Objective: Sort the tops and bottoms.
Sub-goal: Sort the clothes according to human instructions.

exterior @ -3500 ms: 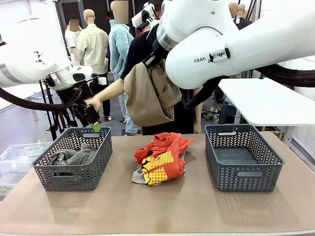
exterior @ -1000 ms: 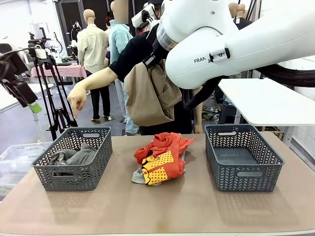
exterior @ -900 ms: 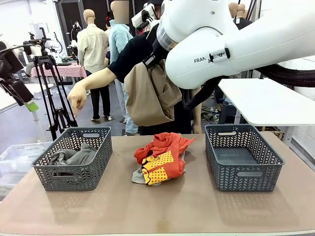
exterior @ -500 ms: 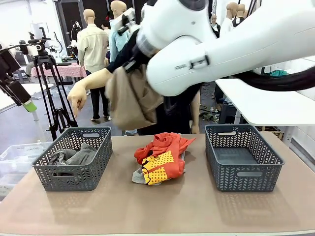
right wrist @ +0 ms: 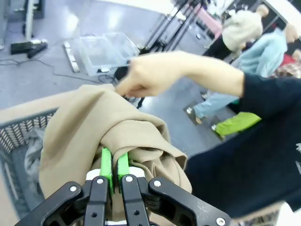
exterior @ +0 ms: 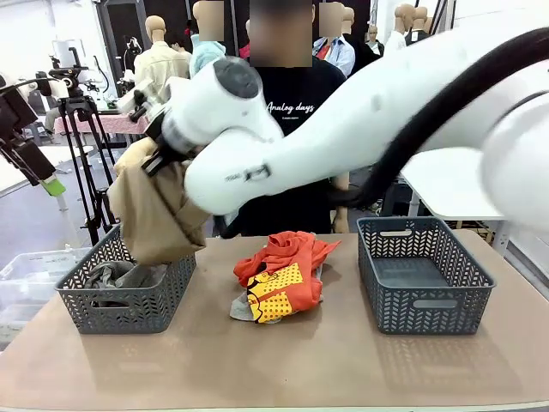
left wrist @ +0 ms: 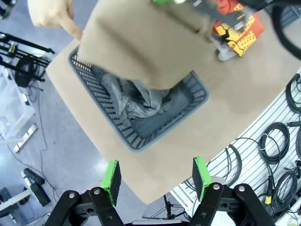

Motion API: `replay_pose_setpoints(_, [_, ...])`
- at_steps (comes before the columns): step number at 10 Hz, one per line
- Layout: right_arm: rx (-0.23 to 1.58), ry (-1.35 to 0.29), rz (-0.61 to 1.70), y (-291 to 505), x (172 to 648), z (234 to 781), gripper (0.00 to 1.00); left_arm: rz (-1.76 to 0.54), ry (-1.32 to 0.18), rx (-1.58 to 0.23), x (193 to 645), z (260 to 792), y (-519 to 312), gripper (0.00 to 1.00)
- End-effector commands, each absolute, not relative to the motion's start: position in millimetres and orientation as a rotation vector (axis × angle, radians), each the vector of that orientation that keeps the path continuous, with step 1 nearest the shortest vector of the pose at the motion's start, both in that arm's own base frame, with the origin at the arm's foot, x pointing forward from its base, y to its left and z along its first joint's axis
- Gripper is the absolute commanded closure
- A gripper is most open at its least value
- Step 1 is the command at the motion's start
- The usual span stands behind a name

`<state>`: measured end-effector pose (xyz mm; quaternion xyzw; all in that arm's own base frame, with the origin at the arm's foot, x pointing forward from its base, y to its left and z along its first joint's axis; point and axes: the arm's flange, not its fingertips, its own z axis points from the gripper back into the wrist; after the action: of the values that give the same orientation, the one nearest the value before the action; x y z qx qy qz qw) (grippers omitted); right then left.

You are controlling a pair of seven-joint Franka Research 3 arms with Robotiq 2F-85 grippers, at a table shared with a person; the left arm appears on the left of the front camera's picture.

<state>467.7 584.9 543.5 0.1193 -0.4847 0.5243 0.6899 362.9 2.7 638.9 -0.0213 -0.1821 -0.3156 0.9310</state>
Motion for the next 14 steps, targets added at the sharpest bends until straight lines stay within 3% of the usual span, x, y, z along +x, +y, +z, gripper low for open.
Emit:
replay_pose_setpoints(1, [0.304,-1.169,1.175,632.4,491.6,547.5,1.0,-0.64,-0.37,-0.037,363.7,641.4,2.7,0.2])
replay_pose_setpoints(3, [0.4,-1.187,1.174,651.9,494.4,528.0,1.0,-0.64,-0.37,-0.037,363.7,641.4,2.7,0.2])
replay_pose_setpoints(6, [0.414,-1.031,1.22,648.7,499.4,478.4,1.0,-0.64,-0.37,-0.037,363.7,641.4,2.7,0.2])
replay_pose_setpoints(11, [0.345,-0.902,1.193,627.3,507.5,463.8,0.02,-0.64,-0.37,-0.037,363.7,641.4,2.7,0.2])
replay_pose_setpoints(14, [0.373,-0.953,1.131,605.8,510.1,495.4,0.0,-0.64,-0.37,-0.037,363.7,641.4,2.7,0.2])
